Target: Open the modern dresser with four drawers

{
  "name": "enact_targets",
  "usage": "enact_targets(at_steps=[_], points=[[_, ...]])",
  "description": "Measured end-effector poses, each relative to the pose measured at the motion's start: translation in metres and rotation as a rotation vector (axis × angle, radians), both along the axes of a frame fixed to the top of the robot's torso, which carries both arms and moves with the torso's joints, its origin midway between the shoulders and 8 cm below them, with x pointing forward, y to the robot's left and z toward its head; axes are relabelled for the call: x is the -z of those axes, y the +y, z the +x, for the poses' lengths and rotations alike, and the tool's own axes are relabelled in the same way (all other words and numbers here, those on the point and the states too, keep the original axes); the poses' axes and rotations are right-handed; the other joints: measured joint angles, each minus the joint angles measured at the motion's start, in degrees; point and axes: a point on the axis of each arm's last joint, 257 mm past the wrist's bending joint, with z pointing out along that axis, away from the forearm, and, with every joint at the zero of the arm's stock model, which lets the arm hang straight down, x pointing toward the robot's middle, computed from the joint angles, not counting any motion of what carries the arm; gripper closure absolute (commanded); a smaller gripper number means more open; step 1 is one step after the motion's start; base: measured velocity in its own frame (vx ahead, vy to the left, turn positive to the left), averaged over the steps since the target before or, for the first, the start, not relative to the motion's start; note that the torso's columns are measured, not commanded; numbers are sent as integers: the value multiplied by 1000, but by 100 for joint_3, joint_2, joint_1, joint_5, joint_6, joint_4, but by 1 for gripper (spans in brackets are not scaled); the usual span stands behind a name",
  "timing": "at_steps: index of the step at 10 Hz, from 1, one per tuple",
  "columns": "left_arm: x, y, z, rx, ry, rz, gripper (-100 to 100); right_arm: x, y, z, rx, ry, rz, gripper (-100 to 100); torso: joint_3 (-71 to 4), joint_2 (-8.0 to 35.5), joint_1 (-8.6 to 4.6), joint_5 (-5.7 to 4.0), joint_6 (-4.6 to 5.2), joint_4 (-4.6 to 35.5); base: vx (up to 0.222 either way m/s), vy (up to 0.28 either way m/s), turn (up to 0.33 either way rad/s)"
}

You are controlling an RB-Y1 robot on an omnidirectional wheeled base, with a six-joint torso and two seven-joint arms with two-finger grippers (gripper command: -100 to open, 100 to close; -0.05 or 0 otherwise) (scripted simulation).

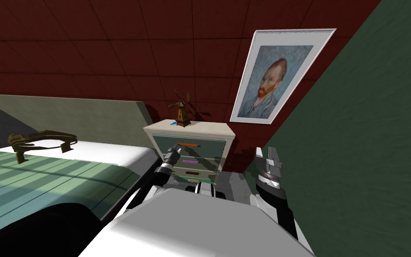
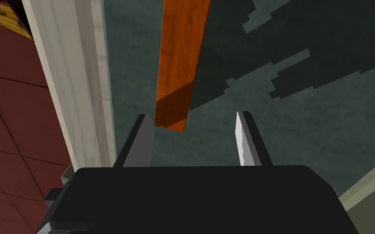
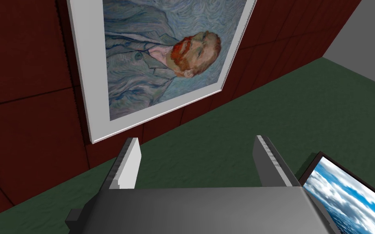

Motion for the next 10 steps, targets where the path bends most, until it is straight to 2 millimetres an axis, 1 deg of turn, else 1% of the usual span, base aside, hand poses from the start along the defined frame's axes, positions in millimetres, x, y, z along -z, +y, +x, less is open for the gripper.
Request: enact_targets(at_steps=[3, 4, 5, 6, 9, 10], points=[[-4, -1, -6, 5, -2, 2, 100, 0, 0, 0, 0, 0, 0, 0, 12, 16, -10, -3, 0, 6, -188, -27, 18], [-5, -2, -7, 7, -3, 3, 100, 0, 0, 0, 0, 0, 0, 0, -1, -3, -3, -1, 0, -1, -93, -8, 3], [-5, -2, -7, 7, -3, 2, -100, 0, 0, 0, 0, 0, 0, 0, -25, -45, 2, 1, 0, -11, 72, -26, -16], [-6, -1, -9, 5, 1, 2, -100, 0, 0, 0, 0, 0, 0, 0, -52, -86, -6, -1, -1, -24, 136, -13, -4], [-8, 1, -12, -1, 15, -1, -100, 0, 0, 0, 0, 0, 0, 0, -14, -22, 1, 1, 0, -6, 164, 15, -8], [-7, 2, -14, -4, 24, -3, -100, 0, 0, 0, 0, 0, 0, 0, 1, 1, -7, -2, 0, 1, 71, 4, 0]])
